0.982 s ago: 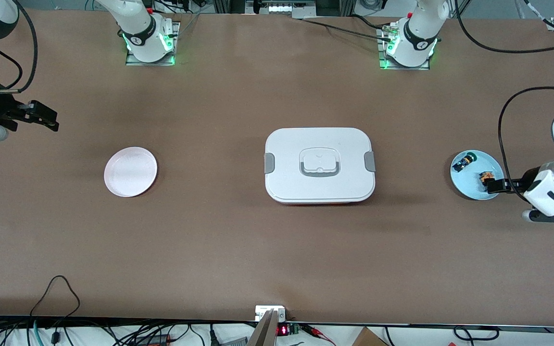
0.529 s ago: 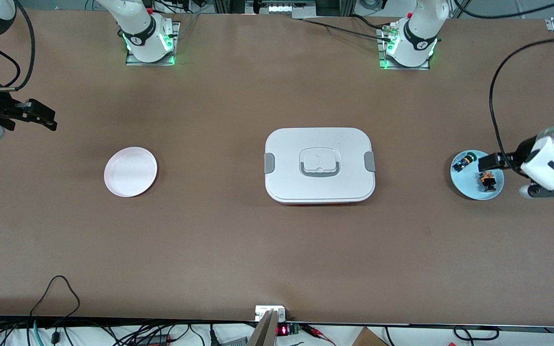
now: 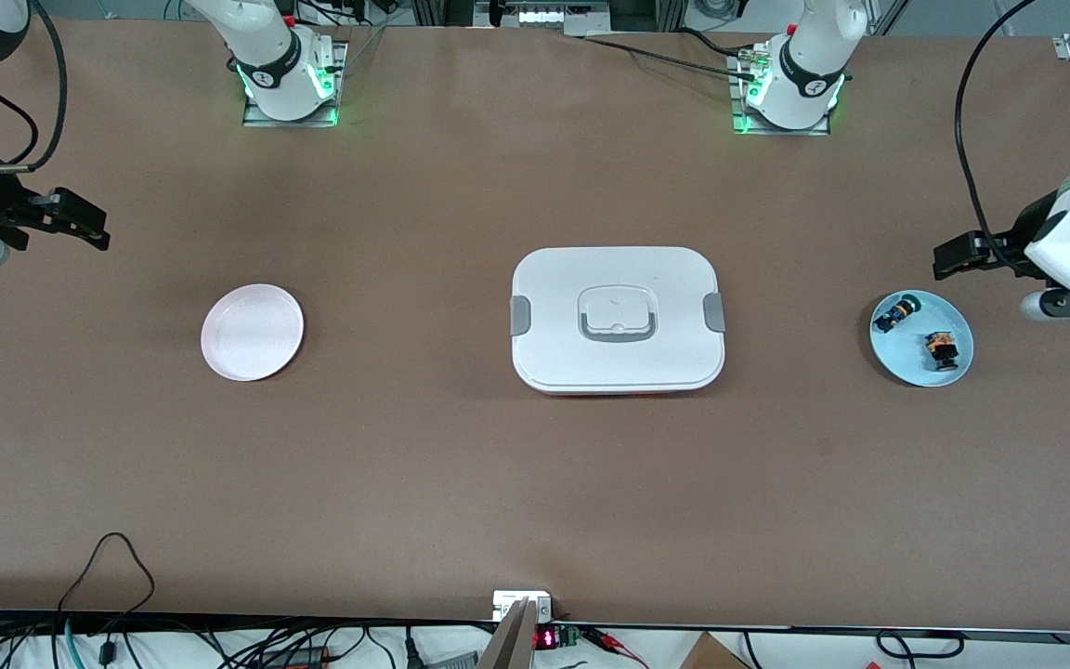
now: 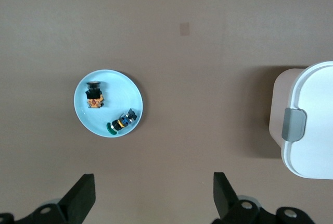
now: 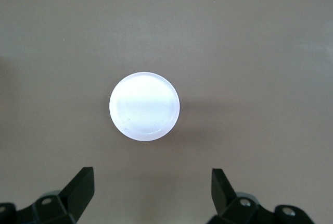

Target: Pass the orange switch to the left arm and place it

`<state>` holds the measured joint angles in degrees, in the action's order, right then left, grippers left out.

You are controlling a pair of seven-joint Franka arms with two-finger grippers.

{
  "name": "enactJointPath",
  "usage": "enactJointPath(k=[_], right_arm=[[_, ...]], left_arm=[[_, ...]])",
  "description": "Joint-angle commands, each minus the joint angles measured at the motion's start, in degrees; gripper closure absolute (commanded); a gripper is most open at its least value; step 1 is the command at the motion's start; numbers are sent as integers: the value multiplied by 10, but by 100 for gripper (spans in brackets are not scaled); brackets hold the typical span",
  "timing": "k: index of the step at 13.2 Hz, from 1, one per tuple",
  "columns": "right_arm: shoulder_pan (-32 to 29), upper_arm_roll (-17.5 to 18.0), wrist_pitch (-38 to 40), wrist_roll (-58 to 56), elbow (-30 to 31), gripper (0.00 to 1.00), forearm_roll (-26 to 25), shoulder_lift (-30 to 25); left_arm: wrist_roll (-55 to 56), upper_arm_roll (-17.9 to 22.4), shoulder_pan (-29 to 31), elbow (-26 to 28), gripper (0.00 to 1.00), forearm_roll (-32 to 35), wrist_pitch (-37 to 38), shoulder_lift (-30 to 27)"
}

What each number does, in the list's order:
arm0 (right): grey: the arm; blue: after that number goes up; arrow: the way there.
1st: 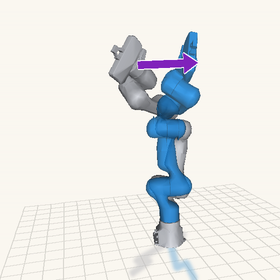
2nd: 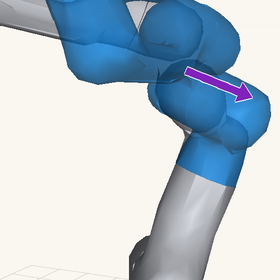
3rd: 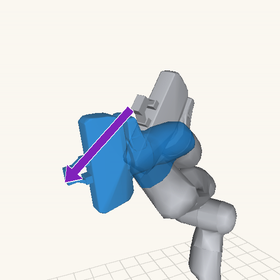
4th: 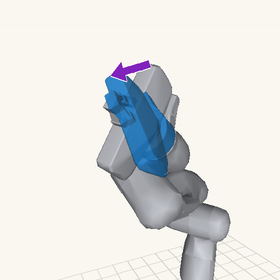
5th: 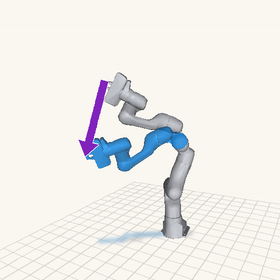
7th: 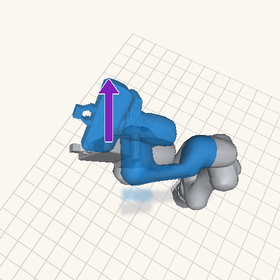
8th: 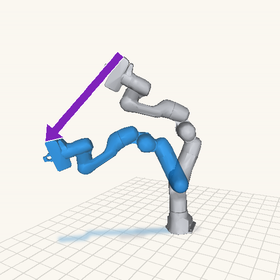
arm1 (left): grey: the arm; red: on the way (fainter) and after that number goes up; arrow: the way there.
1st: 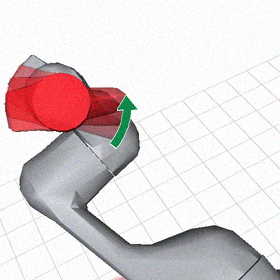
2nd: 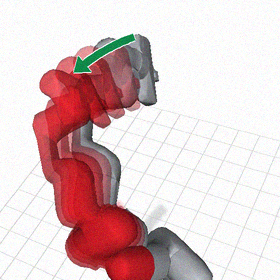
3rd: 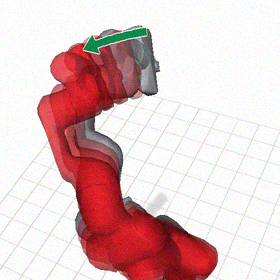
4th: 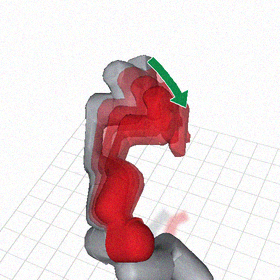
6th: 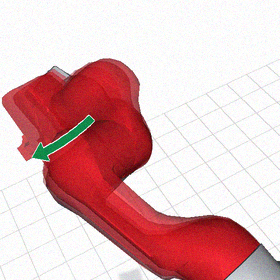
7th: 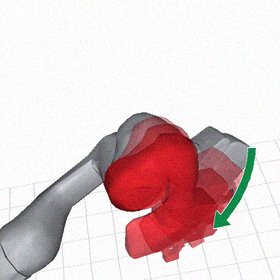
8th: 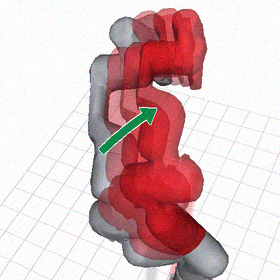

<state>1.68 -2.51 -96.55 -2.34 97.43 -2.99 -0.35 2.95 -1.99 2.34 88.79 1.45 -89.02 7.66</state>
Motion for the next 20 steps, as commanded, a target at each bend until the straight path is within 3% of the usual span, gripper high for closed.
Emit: enactJointPath(k=[1,5,13,20], right_arm=[[-1,4,18,2,-9,0,8,-6],[1,6,19,2,-15,0,8,-3],[3,7,19,6,-15,0,7,-1],[1,6,19,0,-15,0,5,-1]], left_arm=[[-24,30,-12,48,0,-33,-9,-35],[-20,30,-12,88,0,-40,-24,-77],[8,16,-13,47,0,-39,20,-75],[8,16,-16,47,0,-37,-5,-73]])
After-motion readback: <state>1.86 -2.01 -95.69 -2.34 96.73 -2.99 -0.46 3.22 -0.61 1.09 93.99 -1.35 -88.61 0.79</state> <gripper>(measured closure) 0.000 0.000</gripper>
